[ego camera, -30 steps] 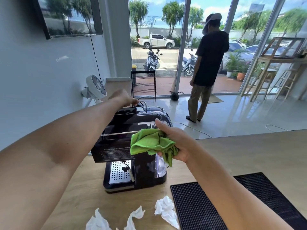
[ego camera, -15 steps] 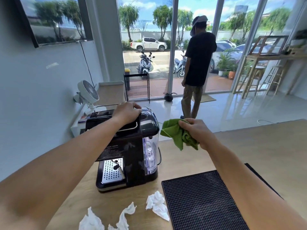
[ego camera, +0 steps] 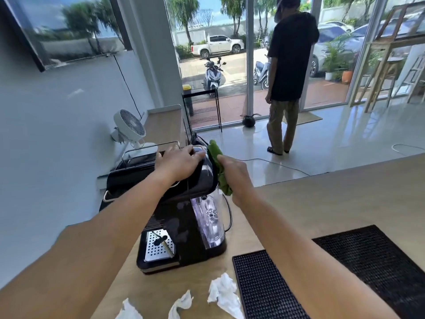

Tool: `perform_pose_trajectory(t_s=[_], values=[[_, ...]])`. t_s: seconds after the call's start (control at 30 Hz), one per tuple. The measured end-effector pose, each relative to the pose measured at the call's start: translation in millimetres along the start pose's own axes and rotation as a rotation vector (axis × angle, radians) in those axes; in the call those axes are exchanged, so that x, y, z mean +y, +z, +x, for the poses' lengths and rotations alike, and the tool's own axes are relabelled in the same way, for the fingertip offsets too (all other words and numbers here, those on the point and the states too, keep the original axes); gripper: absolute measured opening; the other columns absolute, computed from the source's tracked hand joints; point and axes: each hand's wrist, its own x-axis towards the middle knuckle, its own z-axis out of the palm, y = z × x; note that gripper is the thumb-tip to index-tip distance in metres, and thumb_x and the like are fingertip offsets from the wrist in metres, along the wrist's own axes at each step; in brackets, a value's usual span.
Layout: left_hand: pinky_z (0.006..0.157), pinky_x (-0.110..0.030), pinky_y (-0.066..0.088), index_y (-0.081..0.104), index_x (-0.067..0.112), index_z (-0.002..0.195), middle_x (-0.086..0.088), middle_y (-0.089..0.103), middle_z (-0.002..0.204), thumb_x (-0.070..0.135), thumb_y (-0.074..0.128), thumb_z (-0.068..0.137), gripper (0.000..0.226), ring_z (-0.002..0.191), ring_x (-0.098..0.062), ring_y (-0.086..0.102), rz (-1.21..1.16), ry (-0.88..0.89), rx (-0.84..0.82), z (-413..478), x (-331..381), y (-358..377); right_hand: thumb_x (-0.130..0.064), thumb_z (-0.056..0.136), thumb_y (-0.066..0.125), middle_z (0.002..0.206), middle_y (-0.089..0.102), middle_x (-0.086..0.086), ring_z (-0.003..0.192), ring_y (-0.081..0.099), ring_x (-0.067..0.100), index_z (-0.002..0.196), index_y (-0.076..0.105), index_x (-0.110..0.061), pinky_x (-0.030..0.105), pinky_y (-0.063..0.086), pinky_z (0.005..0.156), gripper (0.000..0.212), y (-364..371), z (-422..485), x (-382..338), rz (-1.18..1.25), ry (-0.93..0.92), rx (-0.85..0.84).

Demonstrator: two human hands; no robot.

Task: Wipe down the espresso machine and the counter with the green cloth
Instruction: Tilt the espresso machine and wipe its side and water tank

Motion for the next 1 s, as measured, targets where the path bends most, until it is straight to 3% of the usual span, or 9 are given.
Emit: perform_pose_trajectory(t_s=[0.1,0.17,0.27,0.37,0.43,0.53,0.7,0.9,1.0], values=[[0.115,-0.05,0.018,0.028,0.037,0.149,-0.007,0.018,0.16,0.073,0.022,0.089,0.071,0.148,-0.023,0.014,0.053,-0.029,-0.005,2.9,2.5,2.4,-0.027,0.103,0.038,0.072,0.056,-0.013,0.055,0.05,-0.005,0.121,0.067,-0.014,0.006,0.033,0.041,0.036,10.4,8.6,25.4,0.1,-0.027,-0.12],[0.114,-0.048,0.02,0.026,0.039,0.149,-0.005,0.019,0.16,0.075,0.021,0.087,0.072,0.147,-0.023,0.017,0.072,-0.038,0.005,-1.0,4.4,-1.7,-0.029,0.104,0.035,0.075,0.063,-0.016,0.057,0.058,-0.007,0.124,0.066,-0.021,0.005,0.039,0.046,0.038,5.0,10.0,20.7,0.202,-0.049,-0.179],[0.114,-0.048,0.023,0.024,0.043,0.149,-0.004,0.023,0.159,0.076,0.019,0.086,0.071,0.146,-0.023,0.02,0.107,-0.044,0.001,3.1,4.5,-0.5,-0.029,0.101,0.039,0.107,0.075,-0.005,0.095,0.068,0.014,0.122,0.068,-0.032,0.023,0.053,0.072,0.036,3.7,45.8,16.1,0.25,-0.042,-0.307],[0.113,-0.049,0.025,0.022,0.044,0.149,-0.002,0.023,0.159,0.075,0.018,0.086,0.07,0.146,-0.023,0.021,0.119,-0.062,-0.011,2.8,5.0,0.7,-0.025,0.099,0.035,0.128,0.066,0.008,0.122,0.059,0.029,0.127,0.065,-0.021,0.041,0.045,0.103,0.041,16.2,88.6,22.8,0.235,-0.026,-0.397],[0.114,-0.048,0.023,0.022,0.043,0.149,0.0,0.02,0.16,0.075,0.019,0.086,0.07,0.147,-0.021,0.019,0.115,-0.076,-0.019,2.4,5.6,0.2,-0.025,0.096,0.04,0.119,0.069,0.013,0.112,0.063,0.03,0.118,0.067,-0.008,0.039,0.049,0.098,0.039,24.7,106.0,28.2,0.214,0.025,-0.344],[0.116,-0.046,0.019,0.023,0.043,0.149,0.002,0.02,0.16,0.074,0.021,0.087,0.07,0.147,-0.02,0.018,0.093,-0.086,-0.015,0.6,6.7,-1.0,-0.028,0.094,0.044,0.073,0.064,0.005,0.075,0.058,0.023,0.081,0.065,-0.011,0.031,0.046,0.067,0.029,26.0,117.3,51.3,0.111,0.11,-0.277],[0.115,-0.044,0.019,0.024,0.043,0.149,0.002,0.021,0.16,0.072,0.023,0.089,0.066,0.147,-0.019,0.018,0.071,-0.088,-0.018,-6.2,9.2,-3.3,-0.025,0.102,0.035,0.054,0.05,-0.002,0.046,0.044,0.011,0.071,0.05,-0.015,0.018,0.035,0.041,0.036,3.9,87.1,106.0,-0.004,0.27,-0.214],[0.115,-0.045,0.019,0.025,0.045,0.148,0.004,0.022,0.159,0.074,0.023,0.087,0.067,0.146,-0.019,0.021,0.07,-0.098,-0.012,-2.3,6.9,-0.6,-0.043,0.104,0.02,0.114,0.071,0.017,0.101,0.068,0.027,0.112,0.068,-0.024,0.042,0.053,0.094,0.052,14.1,89.7,71.0,0.406,0.08,-0.345],[0.116,-0.046,0.019,0.025,0.045,0.148,0.003,0.022,0.159,0.074,0.022,0.087,0.067,0.146,-0.019,0.02,0.077,-0.1,-0.012,-1.8,7.2,0.6,-0.042,0.094,0.036,0.095,0.067,0.015,0.089,0.06,0.031,0.094,0.07,-0.016,0.041,0.049,0.084,0.042,31.0,108.7,45.6,0.35,0.067,-0.282]])
